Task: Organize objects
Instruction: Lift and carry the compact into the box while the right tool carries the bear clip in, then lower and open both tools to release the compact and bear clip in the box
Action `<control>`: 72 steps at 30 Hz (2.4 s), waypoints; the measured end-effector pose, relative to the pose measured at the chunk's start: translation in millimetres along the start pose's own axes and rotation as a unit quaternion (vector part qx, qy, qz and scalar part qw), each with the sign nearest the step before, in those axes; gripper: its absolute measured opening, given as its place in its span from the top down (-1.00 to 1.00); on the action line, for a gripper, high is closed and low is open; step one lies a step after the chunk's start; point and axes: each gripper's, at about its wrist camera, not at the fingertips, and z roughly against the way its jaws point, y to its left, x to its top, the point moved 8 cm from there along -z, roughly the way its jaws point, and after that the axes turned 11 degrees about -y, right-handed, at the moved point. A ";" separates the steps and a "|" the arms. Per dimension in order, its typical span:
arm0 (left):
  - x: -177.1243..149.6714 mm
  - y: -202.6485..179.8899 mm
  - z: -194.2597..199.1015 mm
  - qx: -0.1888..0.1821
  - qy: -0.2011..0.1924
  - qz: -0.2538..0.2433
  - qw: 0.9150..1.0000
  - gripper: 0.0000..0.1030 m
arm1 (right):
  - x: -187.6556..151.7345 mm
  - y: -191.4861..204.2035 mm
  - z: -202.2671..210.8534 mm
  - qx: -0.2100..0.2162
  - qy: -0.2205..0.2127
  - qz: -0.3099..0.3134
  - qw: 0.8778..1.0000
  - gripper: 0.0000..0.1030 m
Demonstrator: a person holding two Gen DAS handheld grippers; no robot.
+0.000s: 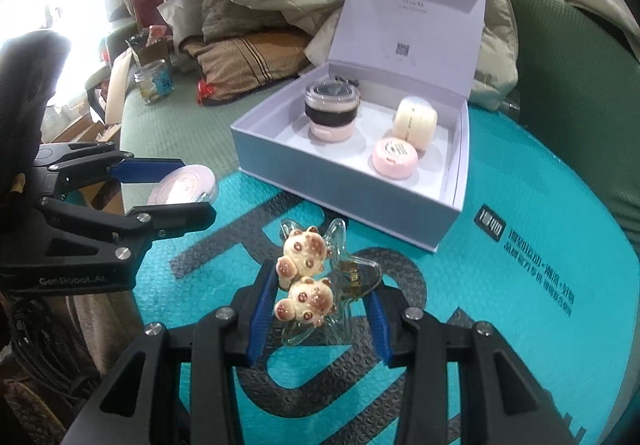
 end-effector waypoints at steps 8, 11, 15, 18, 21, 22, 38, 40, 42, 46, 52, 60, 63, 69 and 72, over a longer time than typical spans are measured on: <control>27.4 4.5 16.0 0.002 -0.020 0.009 1.000 0.00 | 27.0 -0.4 16.9 0.014 -0.020 0.006 1.000 0.17; 40.7 5.7 19.1 0.000 -0.025 0.013 1.000 0.00 | 36.2 -1.8 19.9 0.019 -0.025 0.011 0.999 0.17; 53.3 4.5 21.7 0.002 -0.029 0.006 1.000 0.00 | 47.4 -4.5 20.2 0.022 -0.029 0.021 0.999 0.17; 63.4 3.6 19.6 0.002 -0.028 -0.002 1.000 0.00 | 54.2 -6.9 18.2 0.027 -0.031 0.028 0.999 0.17; 72.6 3.2 15.7 -0.001 -0.026 -0.002 1.000 0.00 | 61.4 -11.2 14.5 0.027 -0.035 0.033 0.998 0.17; 76.0 3.2 15.3 -0.001 -0.029 -0.002 1.000 0.00 | 63.2 -12.5 13.4 0.027 -0.036 0.034 0.998 0.17; 107.4 12.7 -21.2 0.001 -0.017 0.002 1.000 0.00 | 85.2 -32.7 -13.8 0.024 -0.032 0.049 0.998 0.17; 108.6 14.7 -27.5 -0.007 -0.012 -0.002 1.000 0.00 | 86.0 -34.6 -20.9 0.025 -0.028 0.048 0.998 0.17; 110.1 17.5 -34.0 -0.006 -0.010 -0.002 1.000 0.00 | 85.6 -36.1 -26.9 0.027 -0.024 0.046 0.998 0.17; 111.6 23.2 -46.4 -0.007 -0.003 0.001 1.000 0.00 | 85.2 -40.1 -41.4 0.031 -0.016 0.039 0.999 0.17; 112.8 31.4 -65.9 -0.006 0.006 -0.002 1.000 0.00 | 85.9 -49.3 -59.6 0.028 -0.009 0.024 0.999 0.17; 112.9 44.6 -90.8 -0.007 0.011 0.005 1.000 0.00 | 85.6 -63.3 -84.6 0.020 0.001 0.009 1.000 0.17; 115.0 47.5 -98.2 -0.005 0.011 0.003 1.000 0.00 | 85.1 -68.5 -92.2 0.017 0.004 0.004 1.000 0.17; 120.8 50.9 -110.4 -0.009 0.009 0.001 1.000 0.00 | 84.3 -77.2 -108.1 0.010 0.010 -0.004 1.000 0.17; 121.9 52.5 -117.6 -0.011 0.011 0.001 1.000 0.00 | 83.2 -78.5 -114.8 0.008 0.013 -0.005 1.000 0.17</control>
